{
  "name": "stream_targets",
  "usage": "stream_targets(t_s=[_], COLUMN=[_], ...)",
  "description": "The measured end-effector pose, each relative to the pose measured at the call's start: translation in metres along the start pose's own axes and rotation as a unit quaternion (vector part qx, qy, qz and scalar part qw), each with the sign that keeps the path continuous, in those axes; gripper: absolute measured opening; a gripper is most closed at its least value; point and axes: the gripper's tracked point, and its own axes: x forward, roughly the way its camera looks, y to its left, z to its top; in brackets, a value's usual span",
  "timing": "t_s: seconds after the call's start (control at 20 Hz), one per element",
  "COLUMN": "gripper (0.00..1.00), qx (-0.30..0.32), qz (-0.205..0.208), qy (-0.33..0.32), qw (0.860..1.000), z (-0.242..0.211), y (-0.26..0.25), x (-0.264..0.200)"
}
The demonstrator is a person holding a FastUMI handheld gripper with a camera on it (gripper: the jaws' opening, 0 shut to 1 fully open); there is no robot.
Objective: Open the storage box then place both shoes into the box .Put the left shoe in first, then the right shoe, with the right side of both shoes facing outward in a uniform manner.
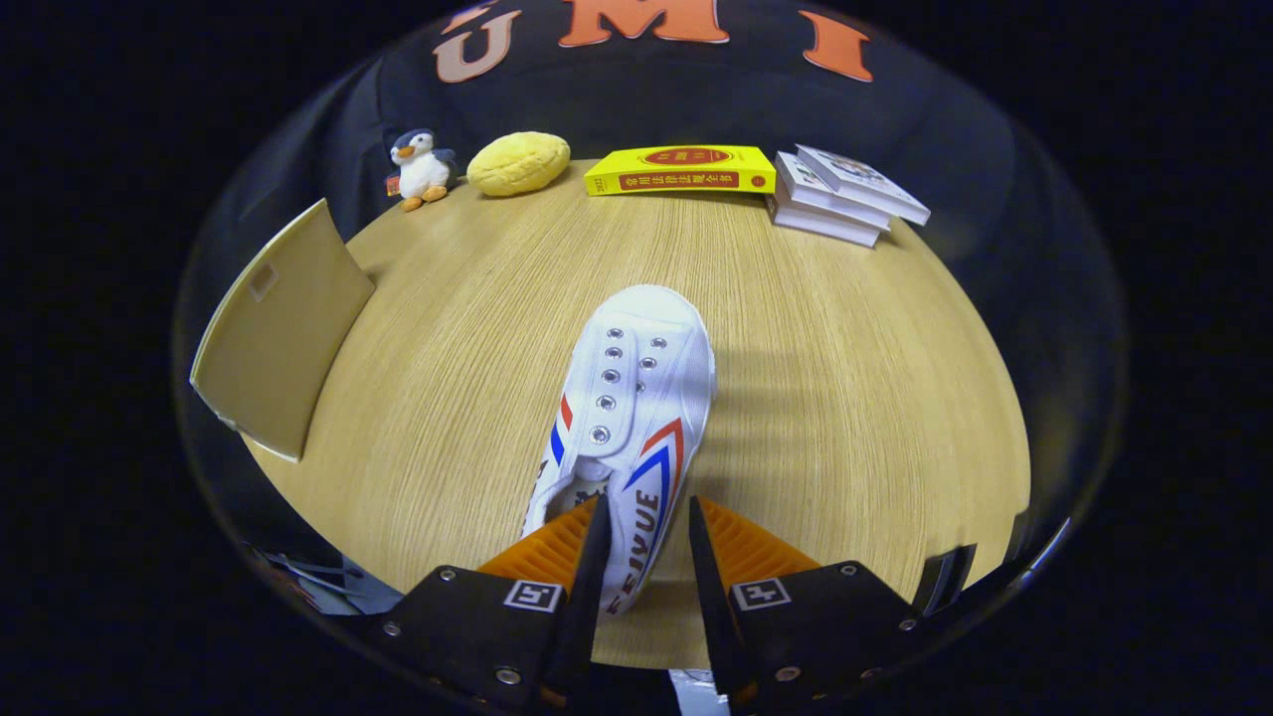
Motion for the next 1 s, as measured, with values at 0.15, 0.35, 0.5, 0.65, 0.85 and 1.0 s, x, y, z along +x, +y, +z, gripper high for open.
stream_targets(t_s=[0.15,0.35,0.5,0.65,0.85,1.0], gripper=[0.52,0.53,0.42,0.30,0.04,0.01], qx=[-0.014,0.020,0.035,0.063,0.117,0.142], qz=[-0.004,-0.010,-0.004,0.001,-0.015,-0.005], qy=[-0.007,-0.072,-0.101,-0.096,-0.080,-0.070], qw=[1.000,0.997,0.994,0.993,0.990,0.987], z=[0.001,0.013,0.017,0.018,0.019,0.027], y=[-0.007,-0.004,0.000,-0.005,-0.019,-0.015], x=[0.003,0.013,0.018,0.020,0.025,0.018])
